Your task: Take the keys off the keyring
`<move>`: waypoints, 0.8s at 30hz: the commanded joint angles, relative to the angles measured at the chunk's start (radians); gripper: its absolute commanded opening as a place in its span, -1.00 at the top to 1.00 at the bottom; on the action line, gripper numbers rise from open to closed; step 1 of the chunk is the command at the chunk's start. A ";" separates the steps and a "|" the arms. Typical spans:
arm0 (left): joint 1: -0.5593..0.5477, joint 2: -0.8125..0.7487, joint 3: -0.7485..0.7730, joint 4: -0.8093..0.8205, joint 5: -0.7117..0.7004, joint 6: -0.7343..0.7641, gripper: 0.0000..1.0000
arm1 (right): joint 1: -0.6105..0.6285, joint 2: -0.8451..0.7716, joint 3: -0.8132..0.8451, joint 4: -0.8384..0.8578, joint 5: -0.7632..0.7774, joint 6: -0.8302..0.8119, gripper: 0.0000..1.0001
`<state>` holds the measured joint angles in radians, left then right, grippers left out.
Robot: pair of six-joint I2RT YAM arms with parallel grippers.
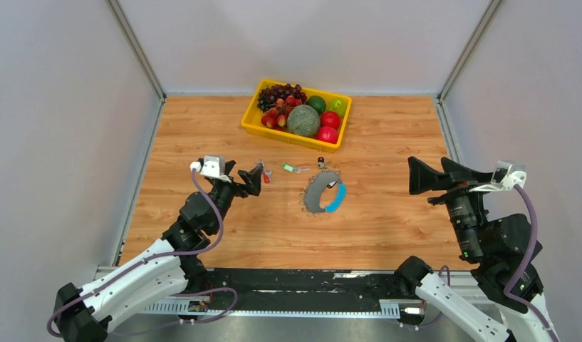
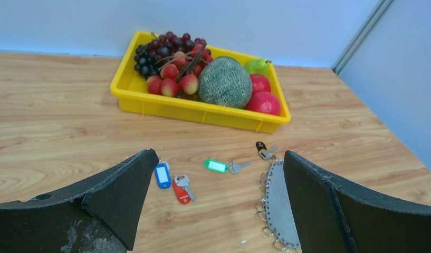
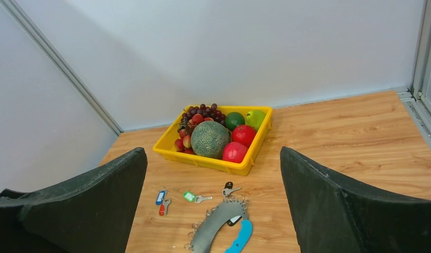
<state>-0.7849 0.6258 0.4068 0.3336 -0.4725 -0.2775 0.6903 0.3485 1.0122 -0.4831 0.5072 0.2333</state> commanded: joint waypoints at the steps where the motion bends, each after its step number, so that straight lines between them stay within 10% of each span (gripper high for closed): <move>1: -0.001 0.047 0.036 0.019 0.039 0.016 -1.00 | 0.000 0.006 -0.019 -0.034 0.032 0.034 -0.99; 24: 0.001 0.470 0.216 -0.089 0.110 -0.043 -1.00 | -0.003 0.711 -0.166 0.175 -0.276 0.141 -0.86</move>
<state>-0.7849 1.0908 0.5808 0.2470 -0.3676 -0.2947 0.6903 0.9829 0.8104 -0.4145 0.2661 0.3546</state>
